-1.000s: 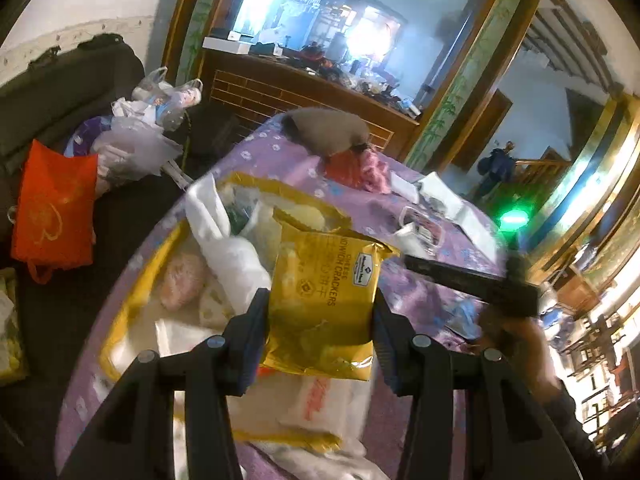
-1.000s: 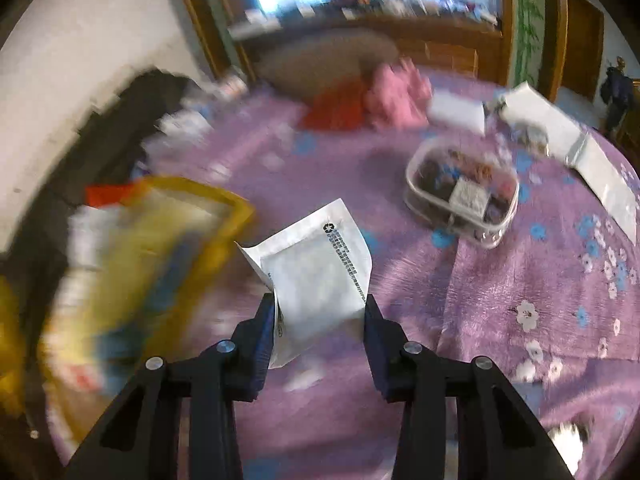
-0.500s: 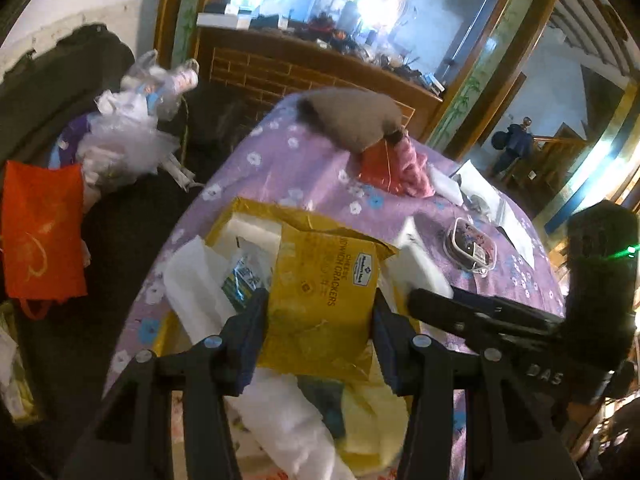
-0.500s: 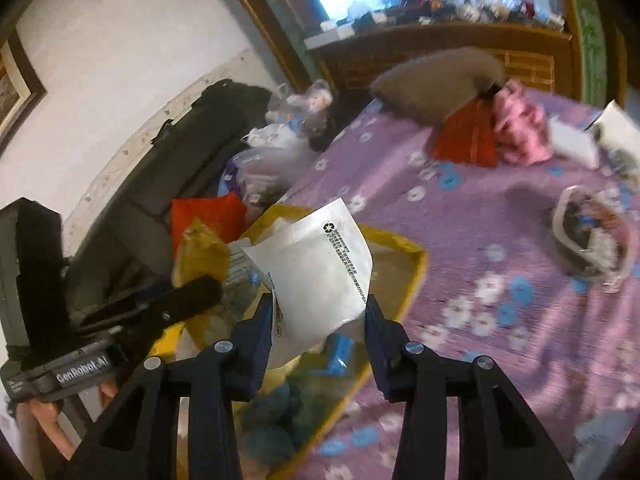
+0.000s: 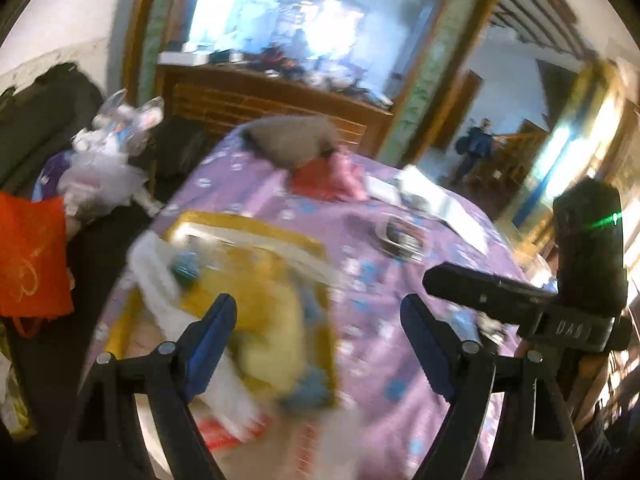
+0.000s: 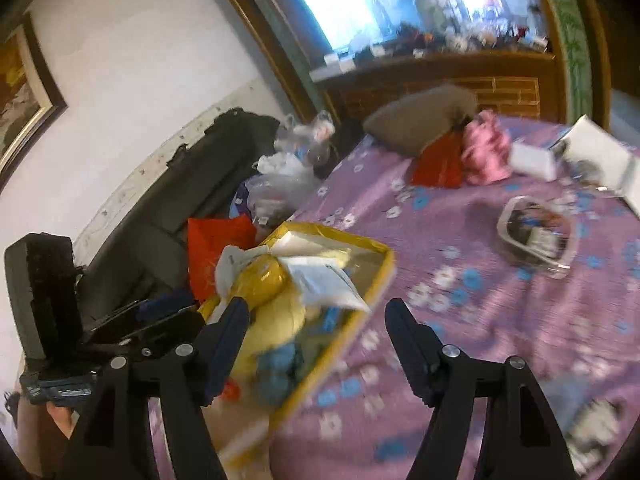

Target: Organize soft objects

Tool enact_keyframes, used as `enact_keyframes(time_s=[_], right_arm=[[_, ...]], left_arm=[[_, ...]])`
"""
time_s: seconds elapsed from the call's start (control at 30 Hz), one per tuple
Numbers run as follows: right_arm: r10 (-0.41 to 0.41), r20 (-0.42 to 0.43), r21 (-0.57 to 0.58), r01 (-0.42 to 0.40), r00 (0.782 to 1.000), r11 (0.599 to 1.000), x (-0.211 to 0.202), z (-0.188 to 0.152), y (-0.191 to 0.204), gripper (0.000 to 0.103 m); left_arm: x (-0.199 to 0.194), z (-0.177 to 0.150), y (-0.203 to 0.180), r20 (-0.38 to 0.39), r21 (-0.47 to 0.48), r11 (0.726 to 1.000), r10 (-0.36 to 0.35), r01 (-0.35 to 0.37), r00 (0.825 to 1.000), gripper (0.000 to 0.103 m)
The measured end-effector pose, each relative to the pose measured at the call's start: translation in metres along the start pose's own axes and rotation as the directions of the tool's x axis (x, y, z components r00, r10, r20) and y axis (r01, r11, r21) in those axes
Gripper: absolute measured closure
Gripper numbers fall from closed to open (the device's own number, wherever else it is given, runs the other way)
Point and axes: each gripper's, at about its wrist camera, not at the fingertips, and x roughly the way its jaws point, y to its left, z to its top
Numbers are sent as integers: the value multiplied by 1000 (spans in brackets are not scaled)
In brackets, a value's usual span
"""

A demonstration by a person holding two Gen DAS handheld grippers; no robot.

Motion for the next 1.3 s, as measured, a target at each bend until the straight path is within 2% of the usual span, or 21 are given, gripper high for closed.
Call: enact_keyframes(time_s=[0.1, 0.17, 0.27, 0.33, 0.4, 0.5, 0.6, 0.7, 0.73, 0.77, 0.8, 0.9, 0.93, 1.1, 1.23, 1.3], right_arm=[[-9, 25, 28, 9, 1000, 1000, -49, -18, -13, 27], [-44, 49, 49, 42, 998, 998, -79, -33, -24, 27], [-110, 60, 117, 103, 992, 988, -106, -52, -52, 28], [-102, 54, 179, 90, 993, 980, -113, -61, -76, 28], [-107, 58, 237, 91, 993, 967, -116, -68, -100, 28], [-114, 73, 295, 88, 991, 951, -116, -70, -129, 28], [-151, 75, 327, 119, 986, 938, -113, -69, -153, 28], [-167, 86, 339, 129, 982, 932, -112, -70, -174, 28], [-175, 89, 352, 134, 980, 927, -111, -71, -178, 28], [-175, 95, 363, 130, 980, 923, -112, -72, -183, 28], [-164, 99, 372, 116, 981, 921, -111, -74, -187, 28], [-144, 111, 378, 93, 983, 921, -111, -75, -192, 28], [-144, 115, 373, 92, 983, 923, -111, -75, -191, 28], [-120, 117, 356, 71, 986, 932, -106, -78, -187, 28], [-94, 134, 340, 44, 987, 939, -110, -79, -177, 28], [-80, 136, 319, 33, 988, 947, -112, -78, -164, 28]], left_arm=[[3, -14, -34, -38, 25, 998, -62, 63, 997, 17], [17, -23, -56, -89, 35, 992, -117, 121, 989, 17], [56, -35, -84, -215, 47, 986, -146, 159, 966, 17], [84, -37, -92, -286, 21, 983, -169, 183, 943, 17], [112, -37, -97, -328, -11, 978, -200, 208, 923, 18], [143, -35, -105, -359, -46, 971, -236, 236, 903, 21], [175, -33, -117, -395, -40, 972, -227, 230, 890, 39], [202, -38, -124, -426, -44, 975, -218, 220, 878, 44], [206, -39, -124, -434, -51, 974, -219, 219, 874, 48], [210, -41, -126, -446, -56, 972, -230, 230, 865, 50], [213, -43, -127, -450, -50, 971, -230, 233, 863, 51], [219, -48, -136, -453, -16, 975, -205, 221, 868, 65], [222, -50, -139, -460, -11, 975, -201, 221, 865, 75], [211, -53, -145, -434, 10, 975, -195, 222, 879, 80], [174, -49, -125, -367, 29, 988, -133, 154, 921, 80], [151, -53, -115, -348, 52, 991, -100, 125, 932, 80]])
